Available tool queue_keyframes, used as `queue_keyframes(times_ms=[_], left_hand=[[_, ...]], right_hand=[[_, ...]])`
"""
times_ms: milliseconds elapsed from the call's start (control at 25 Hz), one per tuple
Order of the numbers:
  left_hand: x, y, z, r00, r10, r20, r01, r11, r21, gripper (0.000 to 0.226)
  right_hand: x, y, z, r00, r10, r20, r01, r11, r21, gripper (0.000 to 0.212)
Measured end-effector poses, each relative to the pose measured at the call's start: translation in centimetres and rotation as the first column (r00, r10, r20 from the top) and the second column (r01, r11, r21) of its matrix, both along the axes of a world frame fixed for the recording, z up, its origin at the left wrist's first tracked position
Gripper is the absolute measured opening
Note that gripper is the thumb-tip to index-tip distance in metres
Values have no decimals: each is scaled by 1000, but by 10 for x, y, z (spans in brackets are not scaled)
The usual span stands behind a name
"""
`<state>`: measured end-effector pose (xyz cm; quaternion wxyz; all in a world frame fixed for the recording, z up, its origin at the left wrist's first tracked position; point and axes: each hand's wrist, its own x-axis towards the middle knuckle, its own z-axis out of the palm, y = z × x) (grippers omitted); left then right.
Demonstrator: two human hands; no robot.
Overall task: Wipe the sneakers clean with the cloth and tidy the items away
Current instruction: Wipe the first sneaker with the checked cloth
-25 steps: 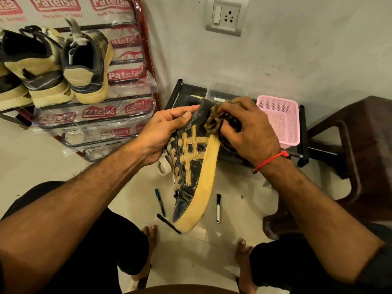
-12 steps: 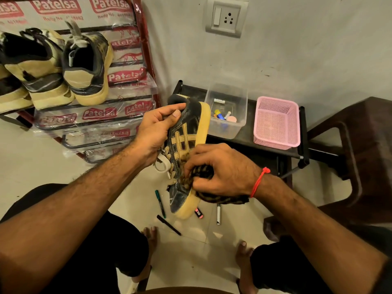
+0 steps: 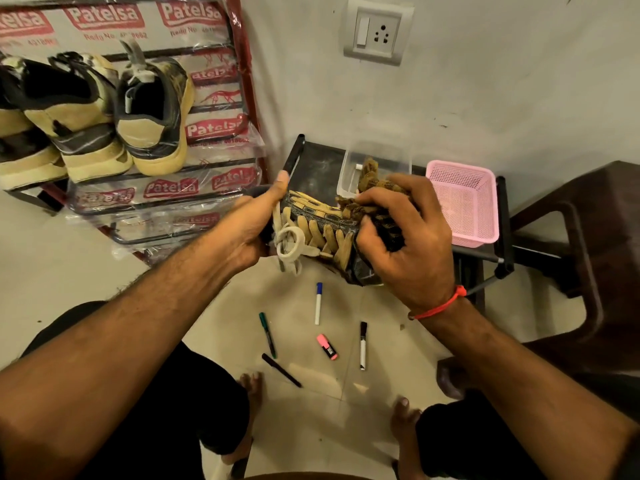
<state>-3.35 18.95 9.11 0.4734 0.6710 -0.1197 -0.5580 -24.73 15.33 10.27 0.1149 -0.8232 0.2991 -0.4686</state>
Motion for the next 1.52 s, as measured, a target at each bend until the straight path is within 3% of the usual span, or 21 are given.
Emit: queue_keyframes(times_ms=[120,240,360,480,600,800,920,1040,1120,1280,1440,1520], left_hand=[[-13,3,7,976,-185,111,188,982,-13,35],[-17,3,11,962,-156,225,176,981,-74,31],[-14,0,13,949,59,310,-8,987,-163,27],[-4,-3,16,949,198,246,-166,975,-146,26],[-7,-3,14,951,207,229,-181,975,-127,30],[-19,2,4,969,243,44,-238,967,-92,21],[-20,3,-1,974,227,-25,-228,971,-74,35],[-23,3,-4,971,233,-46,-236,968,-81,37],[-23,1,-4,975,223,-12,-223,971,-85,36],[-29,3,-3,964,239,118,-231,970,-81,21],[-46,6,-7,954,133,269,-101,987,-128,30],[-45,5,-7,946,162,281,-129,983,-131,35]], right_hand=[[-6,-14,-1,994,-56,92,55,998,8,22],[-13,-31,7,995,-61,77,59,998,31,27],[-4,-22,1,977,-42,-208,31,998,-57,43],[-4,-19,-13,887,-83,-455,21,990,-140,45],[-12,-40,-14,911,-142,-386,128,990,-62,41],[4,-21,-24,905,-56,-421,33,998,-60,36],[-11,-51,-10,931,-167,-324,170,985,-20,36],[-7,-31,-24,902,-52,-428,44,999,-29,32],[-9,-33,-24,889,-48,-455,40,999,-27,32],[-30,-65,-5,925,-170,-341,198,979,49,35],[4,-17,-20,933,31,-359,-6,997,72,35],[5,-17,-21,910,57,-411,-39,998,51,35]])
